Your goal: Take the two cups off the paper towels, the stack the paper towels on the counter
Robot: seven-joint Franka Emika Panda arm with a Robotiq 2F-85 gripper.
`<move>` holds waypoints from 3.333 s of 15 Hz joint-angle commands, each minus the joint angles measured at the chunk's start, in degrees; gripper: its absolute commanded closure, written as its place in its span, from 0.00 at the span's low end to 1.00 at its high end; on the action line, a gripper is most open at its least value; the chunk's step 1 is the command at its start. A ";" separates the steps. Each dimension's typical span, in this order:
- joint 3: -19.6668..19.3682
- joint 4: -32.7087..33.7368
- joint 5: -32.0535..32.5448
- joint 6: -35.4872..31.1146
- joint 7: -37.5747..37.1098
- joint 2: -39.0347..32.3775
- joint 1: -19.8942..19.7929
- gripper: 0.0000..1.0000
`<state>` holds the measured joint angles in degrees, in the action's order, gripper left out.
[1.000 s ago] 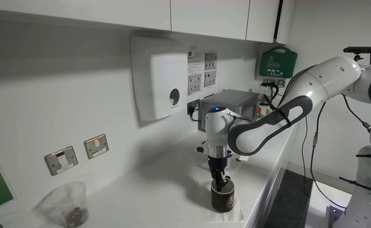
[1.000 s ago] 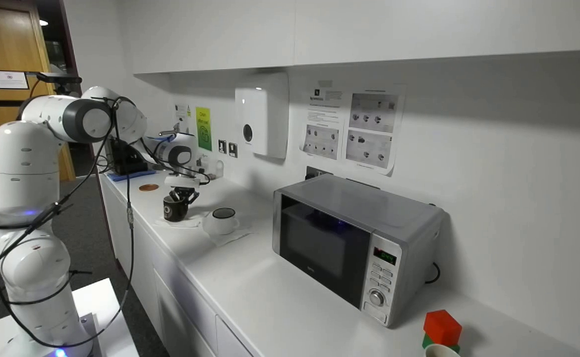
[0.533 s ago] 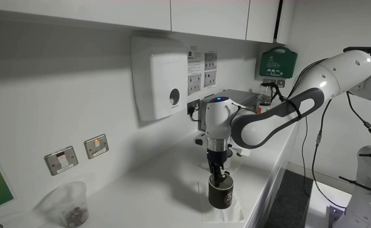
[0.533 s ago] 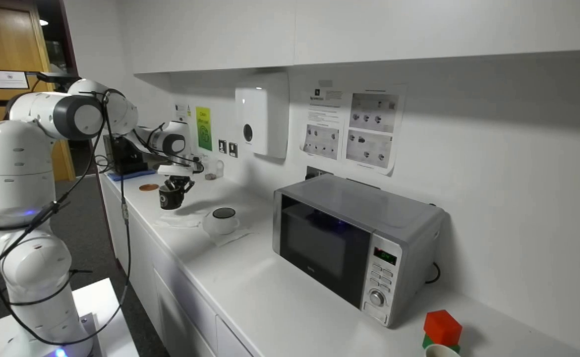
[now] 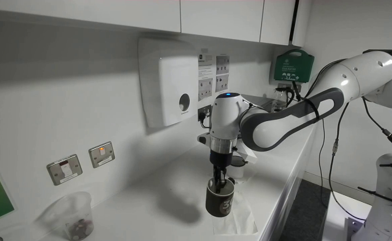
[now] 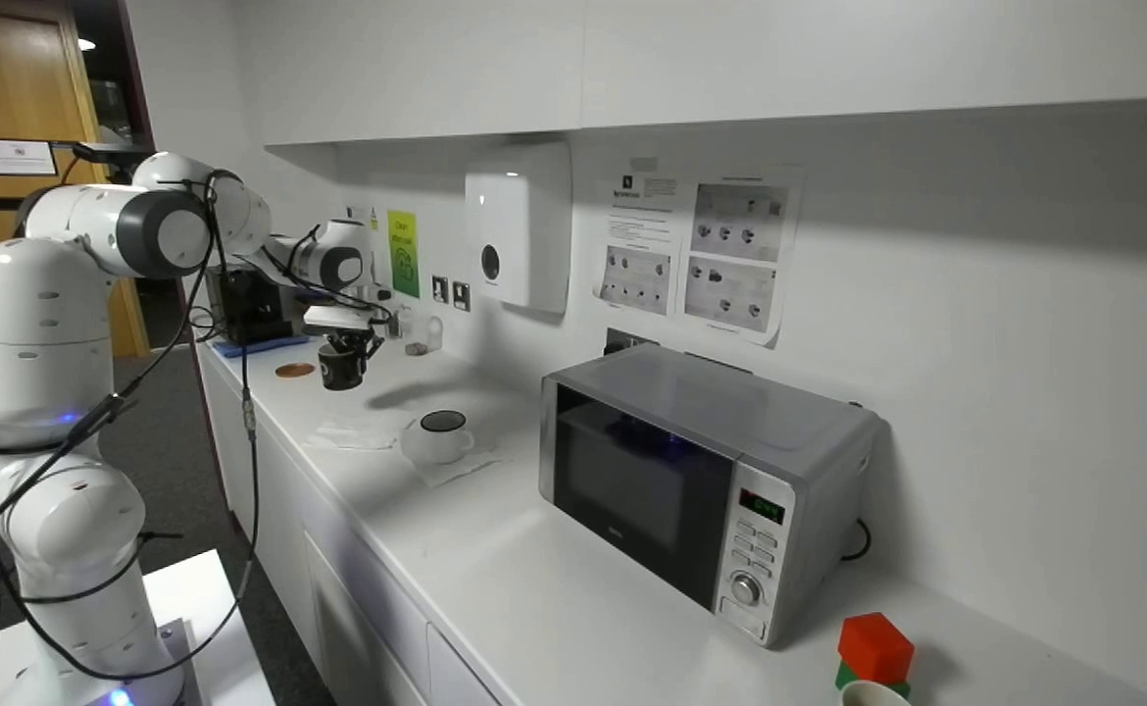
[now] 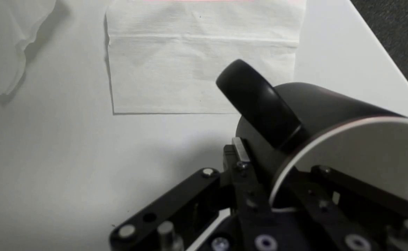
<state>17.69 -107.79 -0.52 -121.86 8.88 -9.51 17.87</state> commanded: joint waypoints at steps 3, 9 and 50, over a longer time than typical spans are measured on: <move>-0.71 10.18 7.63 3.72 -13.08 -6.19 3.42 0.98; -1.58 19.55 13.28 9.18 -18.85 -13.03 7.74 0.98; -2.58 37.03 7.10 16.84 -7.50 -27.13 6.23 0.00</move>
<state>14.59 -68.81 8.08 -106.47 -0.19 -39.86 26.02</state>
